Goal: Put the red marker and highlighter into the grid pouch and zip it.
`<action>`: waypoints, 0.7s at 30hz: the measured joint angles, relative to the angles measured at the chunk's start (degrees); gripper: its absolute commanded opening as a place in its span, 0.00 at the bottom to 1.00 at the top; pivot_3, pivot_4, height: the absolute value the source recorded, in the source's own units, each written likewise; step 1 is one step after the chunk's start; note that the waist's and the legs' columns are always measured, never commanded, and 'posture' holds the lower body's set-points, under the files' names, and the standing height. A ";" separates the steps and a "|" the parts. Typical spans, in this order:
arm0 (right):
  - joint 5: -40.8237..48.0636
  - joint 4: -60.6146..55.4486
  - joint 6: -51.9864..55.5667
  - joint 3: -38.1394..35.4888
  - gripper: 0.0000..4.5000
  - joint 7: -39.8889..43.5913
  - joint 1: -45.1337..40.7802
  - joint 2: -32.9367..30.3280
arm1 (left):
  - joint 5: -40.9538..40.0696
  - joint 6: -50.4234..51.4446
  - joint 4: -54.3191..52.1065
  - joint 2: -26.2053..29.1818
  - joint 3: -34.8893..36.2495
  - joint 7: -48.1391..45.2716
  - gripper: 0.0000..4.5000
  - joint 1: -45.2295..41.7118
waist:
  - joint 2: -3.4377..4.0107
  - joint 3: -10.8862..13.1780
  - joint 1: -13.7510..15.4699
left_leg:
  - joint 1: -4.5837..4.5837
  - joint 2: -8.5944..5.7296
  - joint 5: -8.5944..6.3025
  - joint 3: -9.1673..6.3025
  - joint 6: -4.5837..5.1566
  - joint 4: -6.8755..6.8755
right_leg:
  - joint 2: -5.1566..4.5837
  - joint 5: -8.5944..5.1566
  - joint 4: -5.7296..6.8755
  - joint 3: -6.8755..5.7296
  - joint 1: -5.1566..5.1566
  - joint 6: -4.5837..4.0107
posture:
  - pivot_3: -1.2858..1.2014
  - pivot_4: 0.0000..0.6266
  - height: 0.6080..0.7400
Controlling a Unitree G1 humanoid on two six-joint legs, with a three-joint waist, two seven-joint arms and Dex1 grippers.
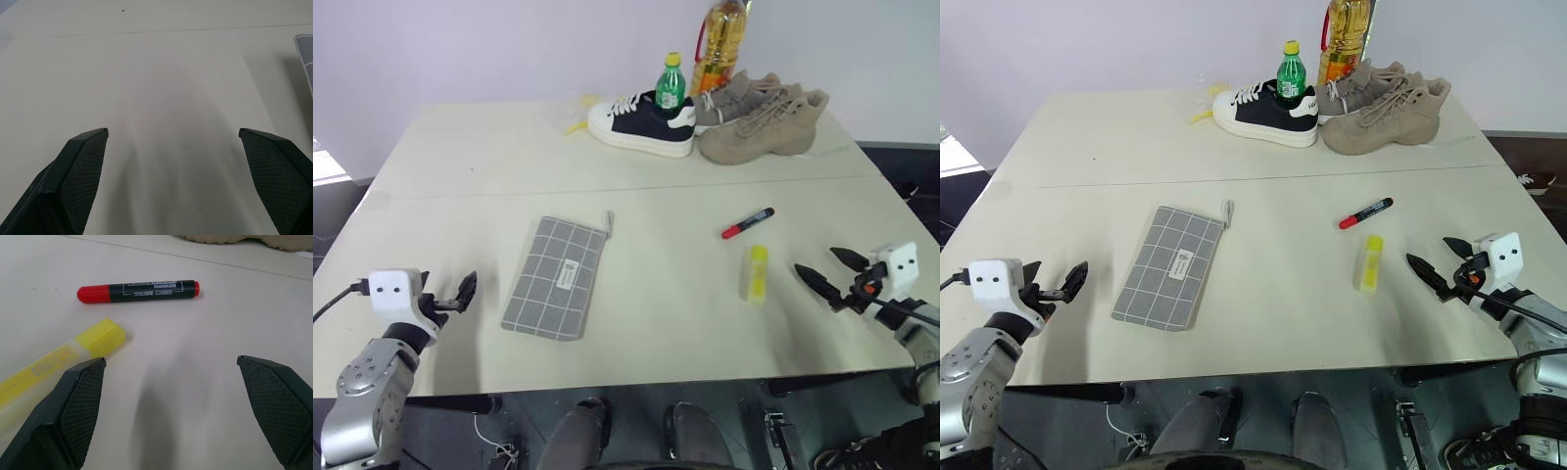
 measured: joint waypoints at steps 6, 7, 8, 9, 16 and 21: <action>0.00 -1.40 0.80 0.21 0.99 -0.64 0.01 0.07 | -0.20 -0.07 0.00 -0.11 0.01 -0.31 1.00 -0.17 | 0.00 0.00 -0.01 | 0.00 0.00 0.00 0.00 0.00 0.00 | 0.00 0.00 0.00 0.00 0.00 0.00 | 0.52 0.24 1.00; 0.00 -1.78 1.16 0.34 0.99 -0.80 0.01 0.10 | -0.27 -0.18 0.00 -0.23 0.01 -0.49 1.00 -0.16 | 0.00 0.00 -0.02 | 0.00 0.00 0.00 0.00 0.00 0.00 | 0.00 0.00 0.00 0.00 0.00 0.00 | 0.52 0.24 1.00; 0.00 -2.38 1.38 0.52 0.99 -1.00 0.01 0.18 | -0.27 -0.40 0.00 -0.34 0.01 -0.60 1.00 -0.12 | 0.00 0.00 -0.02 | 0.00 0.00 0.00 0.00 0.00 0.00 | 0.00 0.00 0.00 0.01 -0.01 0.00 | 0.52 0.24 1.00; 0.00 -2.82 1.48 0.62 0.99 -1.14 -0.01 0.25 | -0.24 -0.74 -0.01 -0.37 0.01 -0.68 1.00 -0.07 | 0.00 0.00 -0.02 | 0.00 0.00 0.00 0.00 0.00 0.00 | 0.00 0.00 0.00 0.01 -0.01 0.00 | 0.52 0.24 1.00; -0.09 -5.87 3.18 3.38 0.99 -1.15 -1.55 0.42 | 0.57 -4.05 -1.65 -0.47 -0.13 -1.89 1.00 2.03 | 0.02 0.00 -0.26 | 0.00 0.03 0.00 0.09 0.00 0.00 | 0.02 0.02 0.00 0.07 -0.05 -0.03 | 0.52 0.24 1.00; -0.98 -13.02 8.46 10.17 0.99 -2.55 -8.28 1.23 | 2.36 -7.77 -6.13 -0.37 -2.52 -5.42 1.00 6.04 | -0.01 0.01 -0.07 | -0.01 0.22 -0.02 0.29 0.00 0.00 | 0.04 0.10 -0.02 0.08 -0.14 -0.17 | 0.52 0.24 1.00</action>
